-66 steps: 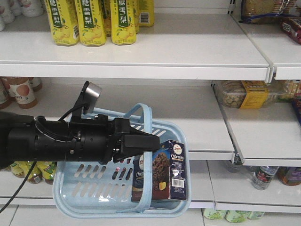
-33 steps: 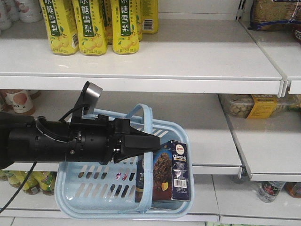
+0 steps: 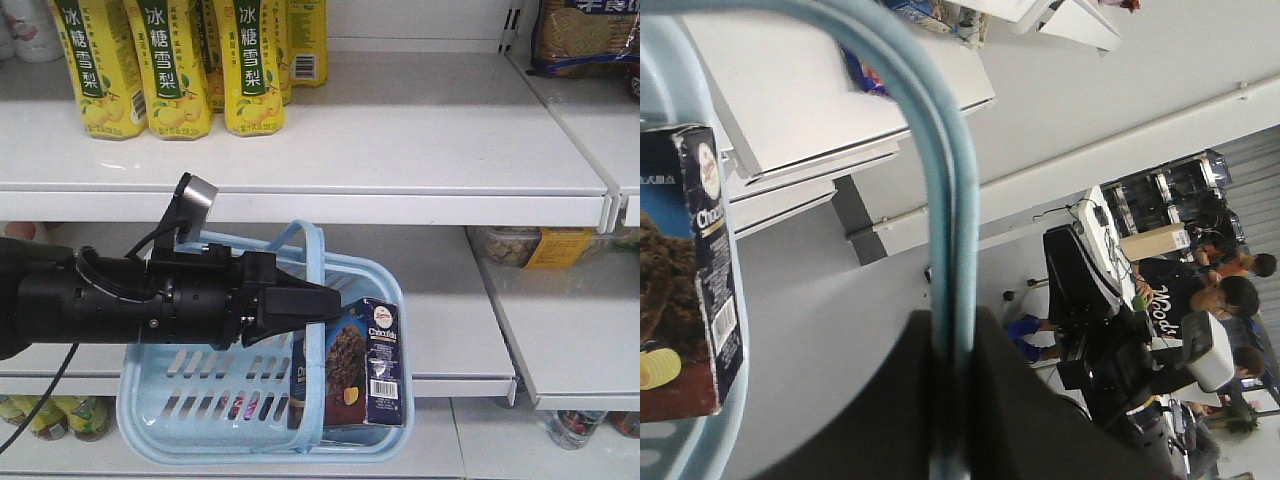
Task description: Left arm holds basket, right arm returns cookies
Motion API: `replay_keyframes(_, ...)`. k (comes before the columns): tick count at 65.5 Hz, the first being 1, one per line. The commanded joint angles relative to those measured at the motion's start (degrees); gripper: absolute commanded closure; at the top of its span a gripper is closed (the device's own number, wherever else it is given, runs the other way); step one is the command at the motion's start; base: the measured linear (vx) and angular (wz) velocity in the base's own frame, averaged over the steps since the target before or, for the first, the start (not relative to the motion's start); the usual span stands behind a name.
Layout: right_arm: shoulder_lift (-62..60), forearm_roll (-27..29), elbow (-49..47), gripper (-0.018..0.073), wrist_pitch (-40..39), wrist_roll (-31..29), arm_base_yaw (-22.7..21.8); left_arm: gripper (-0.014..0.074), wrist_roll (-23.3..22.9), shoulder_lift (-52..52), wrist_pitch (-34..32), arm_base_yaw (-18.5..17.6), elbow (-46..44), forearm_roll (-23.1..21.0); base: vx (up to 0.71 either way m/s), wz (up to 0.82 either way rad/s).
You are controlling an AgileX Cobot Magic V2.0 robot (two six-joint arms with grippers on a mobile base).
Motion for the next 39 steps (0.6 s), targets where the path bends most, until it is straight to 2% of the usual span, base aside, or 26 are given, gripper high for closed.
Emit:
replay_keyframes(1, -0.8, -0.2, 1.0, 0.0568, -4.1, -0.3, -0.1, 0.0599, 0.5, -2.4, 3.3, -0.3, -1.6, -6.7, 0.07, -0.04)
replay_keyframes(39, -0.8, -0.2, 1.0, 0.0568, -4.1, -0.3, -0.1, 0.0599, 0.5, -2.4, 3.4, -0.3, -1.6, -6.7, 0.04, -0.02)
